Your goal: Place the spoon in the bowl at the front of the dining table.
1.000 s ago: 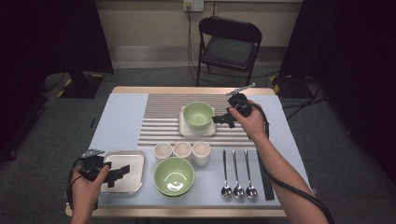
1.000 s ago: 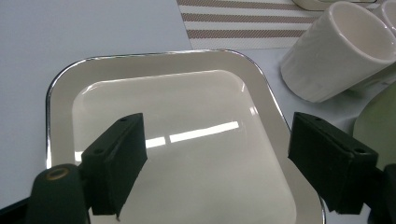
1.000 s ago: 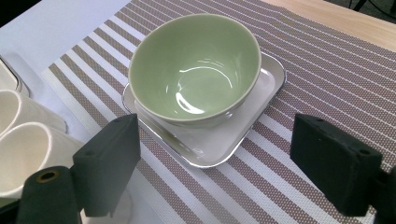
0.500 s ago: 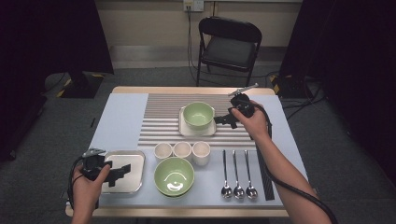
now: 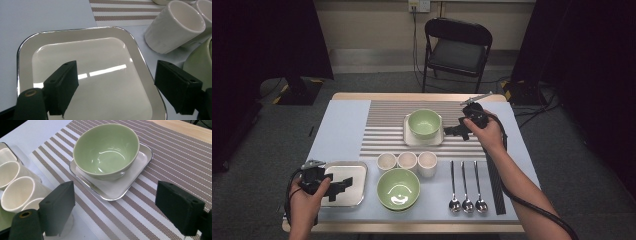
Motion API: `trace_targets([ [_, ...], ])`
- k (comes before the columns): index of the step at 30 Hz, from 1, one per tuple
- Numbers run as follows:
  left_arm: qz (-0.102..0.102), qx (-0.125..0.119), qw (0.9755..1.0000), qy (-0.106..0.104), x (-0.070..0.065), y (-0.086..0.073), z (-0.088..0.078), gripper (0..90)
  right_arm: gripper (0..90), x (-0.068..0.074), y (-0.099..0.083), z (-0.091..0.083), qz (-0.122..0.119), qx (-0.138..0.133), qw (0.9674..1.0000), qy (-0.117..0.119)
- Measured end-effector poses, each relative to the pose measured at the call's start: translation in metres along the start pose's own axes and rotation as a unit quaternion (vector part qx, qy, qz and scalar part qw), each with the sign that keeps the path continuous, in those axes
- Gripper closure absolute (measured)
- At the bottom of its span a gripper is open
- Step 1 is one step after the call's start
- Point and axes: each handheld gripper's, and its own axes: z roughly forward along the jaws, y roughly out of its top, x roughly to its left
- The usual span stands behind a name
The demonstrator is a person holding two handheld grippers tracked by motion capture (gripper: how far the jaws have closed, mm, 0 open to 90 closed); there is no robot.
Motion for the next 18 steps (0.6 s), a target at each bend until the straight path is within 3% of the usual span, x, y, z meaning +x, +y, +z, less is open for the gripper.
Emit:
trace_targets([
  [18,0.012,0.007,0.9999,-0.009,-0.007,0.002,0.000,18.9,15.6,-0.001,-0.012,-0.006,0.003,0.000,1.0000,0.009],
])
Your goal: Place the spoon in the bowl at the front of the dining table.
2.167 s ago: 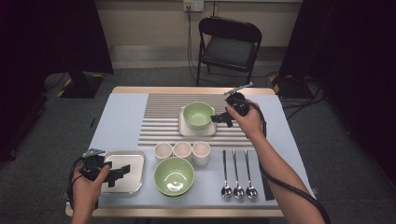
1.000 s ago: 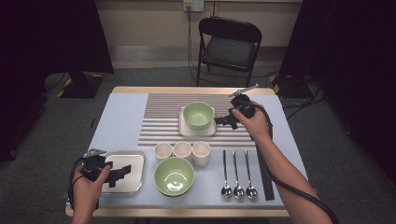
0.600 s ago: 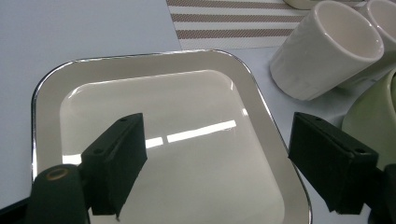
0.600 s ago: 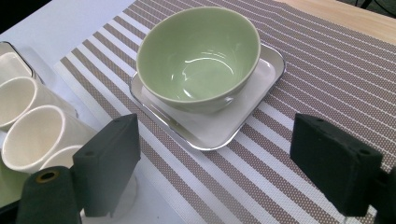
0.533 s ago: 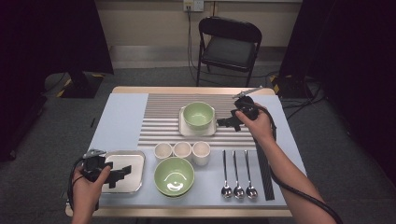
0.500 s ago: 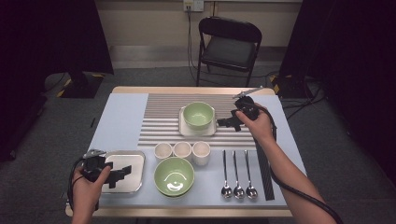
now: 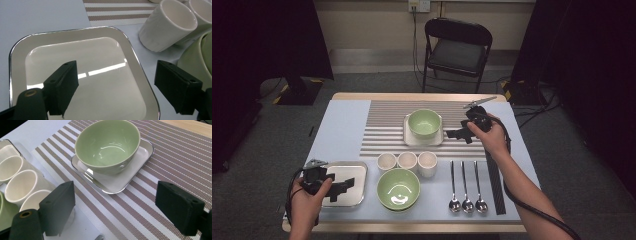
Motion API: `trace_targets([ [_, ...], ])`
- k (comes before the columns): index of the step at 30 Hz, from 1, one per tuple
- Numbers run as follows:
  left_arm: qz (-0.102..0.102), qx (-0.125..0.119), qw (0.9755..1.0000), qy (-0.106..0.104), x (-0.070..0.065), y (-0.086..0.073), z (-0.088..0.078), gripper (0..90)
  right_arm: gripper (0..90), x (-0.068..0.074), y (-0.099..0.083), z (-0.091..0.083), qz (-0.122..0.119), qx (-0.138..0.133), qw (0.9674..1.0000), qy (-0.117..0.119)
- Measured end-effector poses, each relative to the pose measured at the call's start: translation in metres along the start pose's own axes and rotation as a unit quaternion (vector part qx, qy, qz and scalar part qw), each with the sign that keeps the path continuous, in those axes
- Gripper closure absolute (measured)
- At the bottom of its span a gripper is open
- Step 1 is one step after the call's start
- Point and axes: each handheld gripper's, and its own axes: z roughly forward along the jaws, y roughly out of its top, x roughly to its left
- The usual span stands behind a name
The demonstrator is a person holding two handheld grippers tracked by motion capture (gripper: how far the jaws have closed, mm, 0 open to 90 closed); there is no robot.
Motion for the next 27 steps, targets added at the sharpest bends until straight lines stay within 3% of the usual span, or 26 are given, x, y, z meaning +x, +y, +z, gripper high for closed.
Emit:
trace_targets([
  [27,0.018,0.002,0.9997,-0.016,-0.014,0.013,-0.003,18.8,15.5,0.007,-0.008,-0.005,-0.025,0.009,0.9996,0.012],
])
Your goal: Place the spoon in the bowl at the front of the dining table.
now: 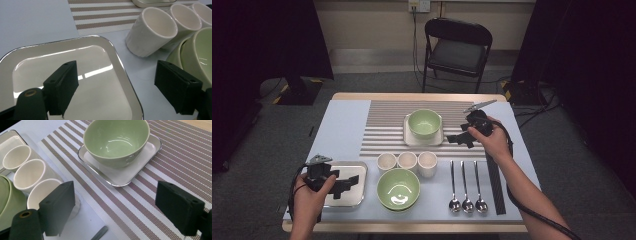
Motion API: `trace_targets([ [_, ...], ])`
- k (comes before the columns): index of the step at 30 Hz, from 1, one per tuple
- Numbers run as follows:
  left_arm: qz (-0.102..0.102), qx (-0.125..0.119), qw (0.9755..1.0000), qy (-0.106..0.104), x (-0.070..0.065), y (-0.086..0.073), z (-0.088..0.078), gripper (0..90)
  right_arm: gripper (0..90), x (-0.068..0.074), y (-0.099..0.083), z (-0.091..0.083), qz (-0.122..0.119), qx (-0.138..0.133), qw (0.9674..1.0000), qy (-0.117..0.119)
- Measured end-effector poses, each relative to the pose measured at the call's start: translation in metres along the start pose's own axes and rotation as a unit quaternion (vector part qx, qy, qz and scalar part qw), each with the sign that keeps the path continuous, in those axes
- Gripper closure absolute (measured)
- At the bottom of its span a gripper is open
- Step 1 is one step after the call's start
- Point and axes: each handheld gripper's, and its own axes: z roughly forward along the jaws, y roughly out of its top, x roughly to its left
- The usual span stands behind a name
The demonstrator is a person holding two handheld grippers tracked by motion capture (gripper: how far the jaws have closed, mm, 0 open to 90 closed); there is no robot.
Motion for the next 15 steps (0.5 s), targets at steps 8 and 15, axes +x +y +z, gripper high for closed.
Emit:
trace_targets([
  [8,0.002,0.003,0.9999,-0.011,-0.0042,0.0028,0.0035,18.8,15.6,-0.0005,-0.0038,-0.0029,0.003,0.001,1.0000,0.004],
  [15,0.013,0.006,0.9998,-0.014,-0.0093,0.0086,0.0010,18.8,15.6,-0.0017,-0.0078,-0.0041,0.005,0.001,1.0000,0.005],
])
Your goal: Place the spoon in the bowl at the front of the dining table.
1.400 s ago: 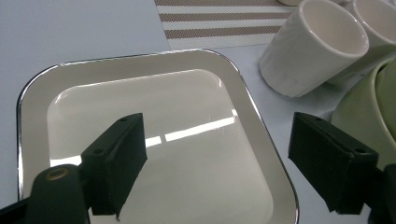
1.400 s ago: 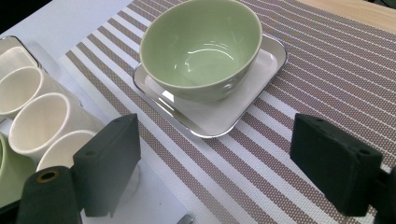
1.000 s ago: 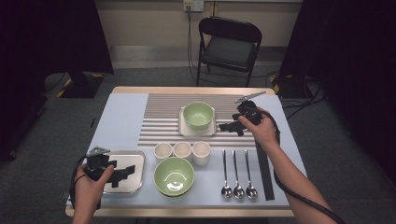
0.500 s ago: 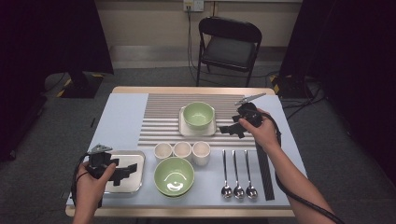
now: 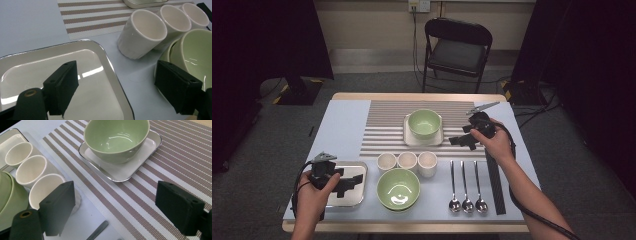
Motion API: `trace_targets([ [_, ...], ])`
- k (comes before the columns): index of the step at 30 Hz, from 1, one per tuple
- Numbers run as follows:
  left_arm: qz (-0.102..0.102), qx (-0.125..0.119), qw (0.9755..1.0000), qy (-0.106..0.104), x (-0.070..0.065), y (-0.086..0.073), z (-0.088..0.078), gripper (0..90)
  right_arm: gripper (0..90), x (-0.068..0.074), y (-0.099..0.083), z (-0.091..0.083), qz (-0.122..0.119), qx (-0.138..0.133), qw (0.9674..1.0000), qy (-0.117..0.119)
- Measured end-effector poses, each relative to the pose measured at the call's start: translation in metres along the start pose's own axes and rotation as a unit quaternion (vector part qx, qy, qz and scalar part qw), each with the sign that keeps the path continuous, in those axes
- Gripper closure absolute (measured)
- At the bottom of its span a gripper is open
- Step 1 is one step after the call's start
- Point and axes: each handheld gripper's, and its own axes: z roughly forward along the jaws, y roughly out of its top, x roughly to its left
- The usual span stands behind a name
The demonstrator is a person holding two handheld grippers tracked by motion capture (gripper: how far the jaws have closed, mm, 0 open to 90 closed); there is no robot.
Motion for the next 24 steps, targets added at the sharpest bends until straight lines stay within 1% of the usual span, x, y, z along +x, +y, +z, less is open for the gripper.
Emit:
trace_targets([
  [2,0.001,-0.001,1.0000,-0.002,-0.002,0.001,-0.001,18.8,15.6,0.000,-0.001,-0.001,-0.003,0.002,1.0000,0.000],
  [5,-0.003,0.001,1.0000,-0.006,-0.004,0.002,0.000,18.8,15.6,0.001,-0.003,-0.001,-0.001,0.004,1.0000,0.000],
  [8,0.002,0.002,1.0000,-0.003,-0.005,0.004,0.000,18.8,15.6,0.001,-0.004,-0.002,0.001,0.003,1.0000,0.000],
  [10,0.000,0.000,1.0000,-0.004,-0.006,0.005,0.000,18.8,15.6,0.000,-0.005,-0.002,-0.001,0.003,1.0000,0.001],
  [13,0.007,0.000,1.0000,-0.005,-0.008,0.008,0.000,18.8,15.7,0.000,-0.006,-0.002,-0.001,0.003,1.0000,0.002],
  [15,0.006,-0.002,1.0000,-0.007,-0.009,0.010,-0.001,18.8,15.6,0.000,-0.007,-0.002,-0.004,0.000,1.0000,0.002],
  [16,0.011,0.000,0.9999,-0.006,-0.009,0.011,-0.001,18.8,15.5,0.000,-0.007,-0.002,-0.004,0.001,1.0000,0.002],
  [17,0.008,-0.002,1.0000,-0.005,-0.010,0.012,-0.001,18.8,15.6,0.000,-0.007,-0.002,-0.003,0.002,1.0000,0.002],
  [24,0.018,0.000,0.9998,-0.005,-0.014,0.019,-0.002,18.8,15.6,0.001,-0.009,-0.003,-0.002,0.001,1.0000,0.005],
])
